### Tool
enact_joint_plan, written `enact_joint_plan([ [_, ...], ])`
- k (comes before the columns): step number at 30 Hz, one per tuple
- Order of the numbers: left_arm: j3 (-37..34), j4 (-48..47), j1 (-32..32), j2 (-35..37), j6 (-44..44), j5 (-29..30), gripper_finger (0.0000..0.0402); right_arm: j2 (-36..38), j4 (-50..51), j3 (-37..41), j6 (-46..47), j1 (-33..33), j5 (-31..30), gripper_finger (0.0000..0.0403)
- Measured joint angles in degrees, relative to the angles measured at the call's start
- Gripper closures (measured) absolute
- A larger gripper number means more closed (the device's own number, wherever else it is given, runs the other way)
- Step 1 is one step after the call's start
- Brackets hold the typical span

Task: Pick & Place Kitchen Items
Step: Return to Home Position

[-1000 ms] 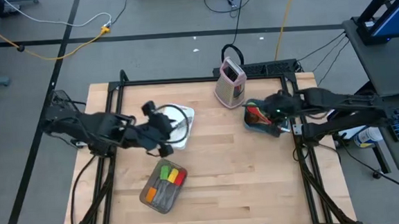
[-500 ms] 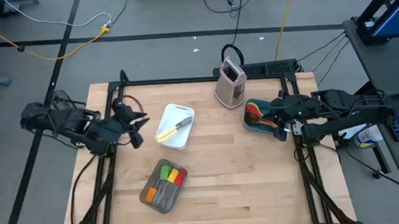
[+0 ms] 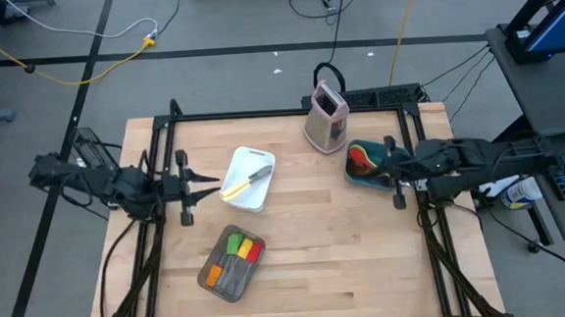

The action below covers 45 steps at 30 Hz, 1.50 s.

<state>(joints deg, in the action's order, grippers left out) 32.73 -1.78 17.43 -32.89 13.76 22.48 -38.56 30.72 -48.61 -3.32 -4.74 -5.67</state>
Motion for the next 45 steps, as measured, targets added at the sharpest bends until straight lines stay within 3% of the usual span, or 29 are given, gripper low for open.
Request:
enact_joint_plan([
  [20, -20.6, 19.8, -1.1, 9.9, 1.0, 1.0, 0.0305, 21.9, -12.7, 16.8, -3.6, 0.1, -0.2, 0.0399],
  [33, -22.8, 19.3, -1.1, 17.3, 4.7, 1.3, 0.0305, 32.6, -11.0, 20.2, -3.3, 0.1, -0.2, 0.0401],
  [45, -22.8, 11.3, -1.1, 24.9, 5.7, 1.6, 0.0305, 38.4, -10.1, 20.2, -1.9, 0.1, -0.2, 0.0399],
])
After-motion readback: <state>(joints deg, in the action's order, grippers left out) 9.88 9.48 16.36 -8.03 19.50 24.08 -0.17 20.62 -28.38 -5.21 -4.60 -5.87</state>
